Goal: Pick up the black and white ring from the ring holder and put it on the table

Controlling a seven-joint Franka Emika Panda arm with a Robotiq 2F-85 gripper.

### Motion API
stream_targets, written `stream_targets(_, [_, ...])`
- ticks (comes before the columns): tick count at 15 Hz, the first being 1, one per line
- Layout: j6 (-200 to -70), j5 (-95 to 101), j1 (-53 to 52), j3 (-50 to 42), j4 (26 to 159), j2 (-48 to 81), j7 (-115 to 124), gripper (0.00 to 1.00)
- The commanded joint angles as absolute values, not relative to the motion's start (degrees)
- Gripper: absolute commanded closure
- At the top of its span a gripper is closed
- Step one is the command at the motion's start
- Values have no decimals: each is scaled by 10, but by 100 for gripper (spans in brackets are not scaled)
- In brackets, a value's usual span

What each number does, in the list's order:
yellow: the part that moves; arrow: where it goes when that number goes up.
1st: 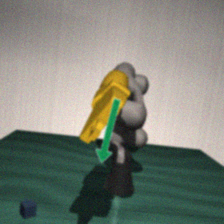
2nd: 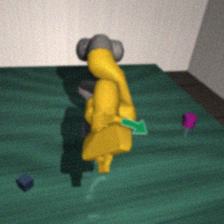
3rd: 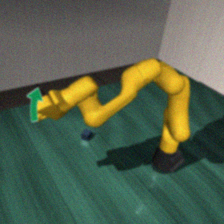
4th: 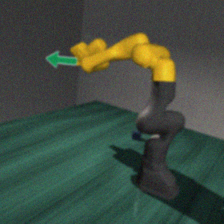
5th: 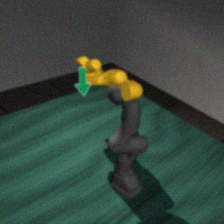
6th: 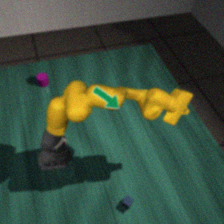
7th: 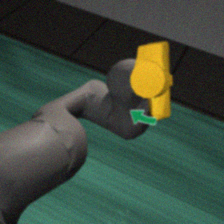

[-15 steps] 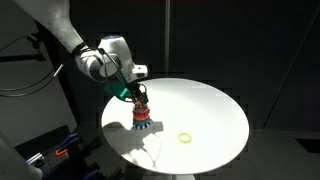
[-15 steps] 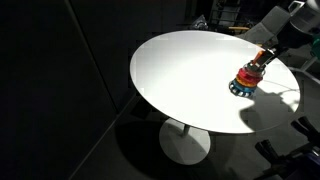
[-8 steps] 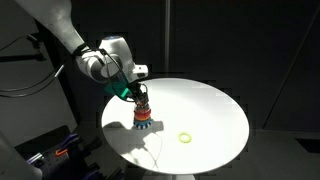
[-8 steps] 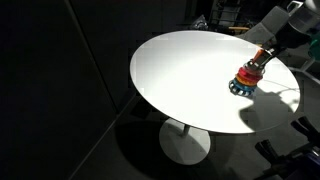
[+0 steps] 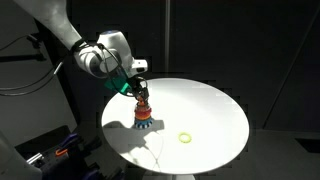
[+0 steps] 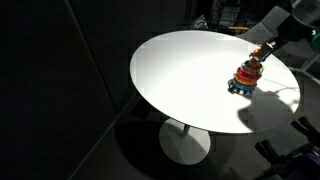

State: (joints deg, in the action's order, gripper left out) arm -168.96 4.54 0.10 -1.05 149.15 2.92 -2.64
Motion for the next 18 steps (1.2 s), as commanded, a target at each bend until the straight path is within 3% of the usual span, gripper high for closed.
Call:
stream_targets(1, [-1661,72,0,-13,1499,-18,1,59])
stream_targets(18, [-1622,65,60,-50,1515,-80,-12,59])
